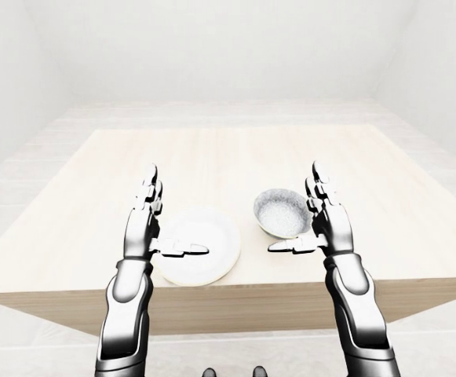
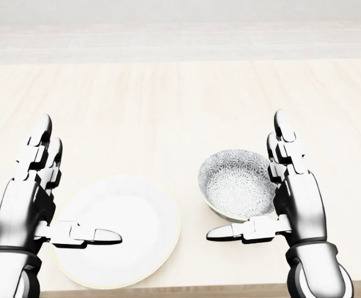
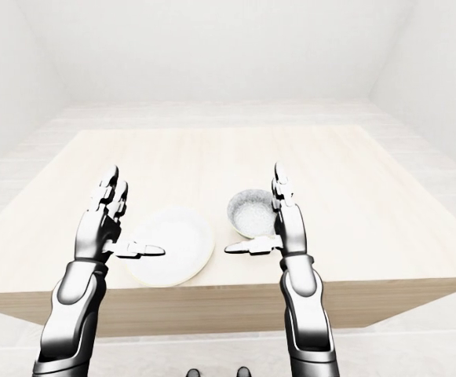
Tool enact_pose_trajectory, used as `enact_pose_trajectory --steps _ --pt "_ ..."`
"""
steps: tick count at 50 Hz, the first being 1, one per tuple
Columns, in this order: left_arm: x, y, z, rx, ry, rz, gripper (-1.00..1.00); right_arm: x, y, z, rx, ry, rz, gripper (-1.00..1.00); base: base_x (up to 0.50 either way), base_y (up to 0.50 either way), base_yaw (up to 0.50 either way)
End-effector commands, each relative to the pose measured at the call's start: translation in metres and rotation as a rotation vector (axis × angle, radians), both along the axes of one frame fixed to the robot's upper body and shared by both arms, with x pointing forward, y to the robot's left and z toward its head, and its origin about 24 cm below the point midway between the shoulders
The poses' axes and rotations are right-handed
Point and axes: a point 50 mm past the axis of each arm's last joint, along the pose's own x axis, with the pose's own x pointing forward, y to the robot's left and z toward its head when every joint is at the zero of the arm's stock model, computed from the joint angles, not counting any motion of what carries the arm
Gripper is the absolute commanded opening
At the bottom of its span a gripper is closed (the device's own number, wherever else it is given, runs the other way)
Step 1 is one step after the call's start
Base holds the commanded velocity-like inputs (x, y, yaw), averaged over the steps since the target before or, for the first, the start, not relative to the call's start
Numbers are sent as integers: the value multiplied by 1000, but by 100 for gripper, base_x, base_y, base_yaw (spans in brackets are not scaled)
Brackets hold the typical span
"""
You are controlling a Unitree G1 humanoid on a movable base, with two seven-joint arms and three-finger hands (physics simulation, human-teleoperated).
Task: Put the bowl on the plate.
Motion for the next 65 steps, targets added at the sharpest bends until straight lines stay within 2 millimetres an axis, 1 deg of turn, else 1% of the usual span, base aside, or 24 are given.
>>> enact_pose_trajectory --steps 1,25,41,50,61,65 --pt "0 1 -1 10 6 6 100 -1 0 -1 -4 2 2 100 10 27 0" --pt "0 2 -6 20 28 9 100 -2 0 -4 15 14 -3 100 11 26 0" --pt "1 0 -14 21 63 7 100 -2 -1 -2 26 7 -4 100 13 1 0" --pt "1 1 -14 23 63 9 100 0 0 1 22 -4 1 100 18 0 0" --pt "2 3 -14 28 63 13 100 1 1 0 13 1 7 100 17 0 0" --pt "3 4 -14 28 65 14 100 -1 1 -4 9 16 4 100 12 0 0"
